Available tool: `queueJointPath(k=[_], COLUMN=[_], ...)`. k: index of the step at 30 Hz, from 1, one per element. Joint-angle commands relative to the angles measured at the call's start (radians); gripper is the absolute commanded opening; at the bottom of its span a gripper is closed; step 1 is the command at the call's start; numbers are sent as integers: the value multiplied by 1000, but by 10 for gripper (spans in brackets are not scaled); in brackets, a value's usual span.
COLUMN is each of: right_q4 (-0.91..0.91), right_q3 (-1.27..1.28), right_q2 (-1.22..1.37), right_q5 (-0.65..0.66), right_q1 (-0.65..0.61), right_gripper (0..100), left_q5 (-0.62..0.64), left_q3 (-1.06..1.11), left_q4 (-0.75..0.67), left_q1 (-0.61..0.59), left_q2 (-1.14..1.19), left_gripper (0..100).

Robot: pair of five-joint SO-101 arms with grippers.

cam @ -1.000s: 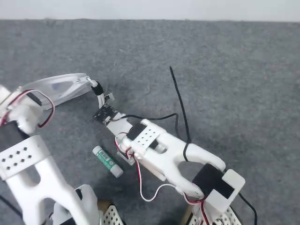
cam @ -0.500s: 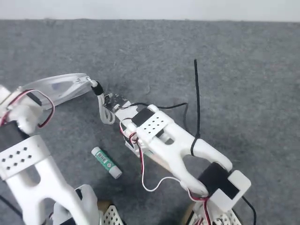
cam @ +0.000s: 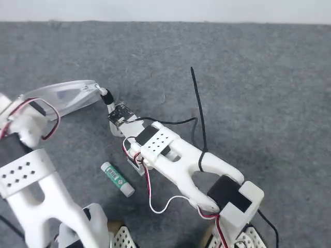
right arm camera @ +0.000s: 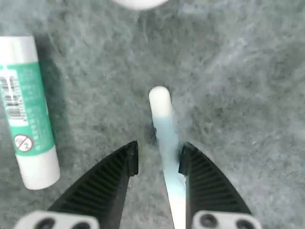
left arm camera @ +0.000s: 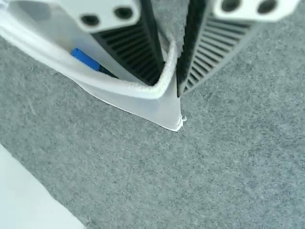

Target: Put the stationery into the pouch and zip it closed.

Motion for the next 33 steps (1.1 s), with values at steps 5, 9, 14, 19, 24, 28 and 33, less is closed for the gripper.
queueJointPath(k=[5, 9, 14, 19, 24, 28, 33], right_q4=[-18, -19, -38, -31, 1, 42, 76], right_q3=[-58, -58, -54, -54, -52, -52, -52], right_q2=[15, 38, 36, 19, -70, -174, -298], right_q5=[101, 101, 98, 94, 92, 92, 98], right_q1=[-1, -1, -5, -2, -7, -4, -1], right_gripper=[140, 84, 18, 6, 6, 6, 6], left_q5=[8, 8, 8, 8, 8, 8, 8], left_q3=[-7, -7, -7, -7, 2, 7, 7], left_q4=[-31, -31, -31, -31, -34, -35, -32], left_q1=[-6, -6, -8, -8, -8, -8, -3], left_q2=[-31, -31, -31, -31, -34, -34, -34], left_gripper=[12, 12, 12, 12, 12, 12, 12])
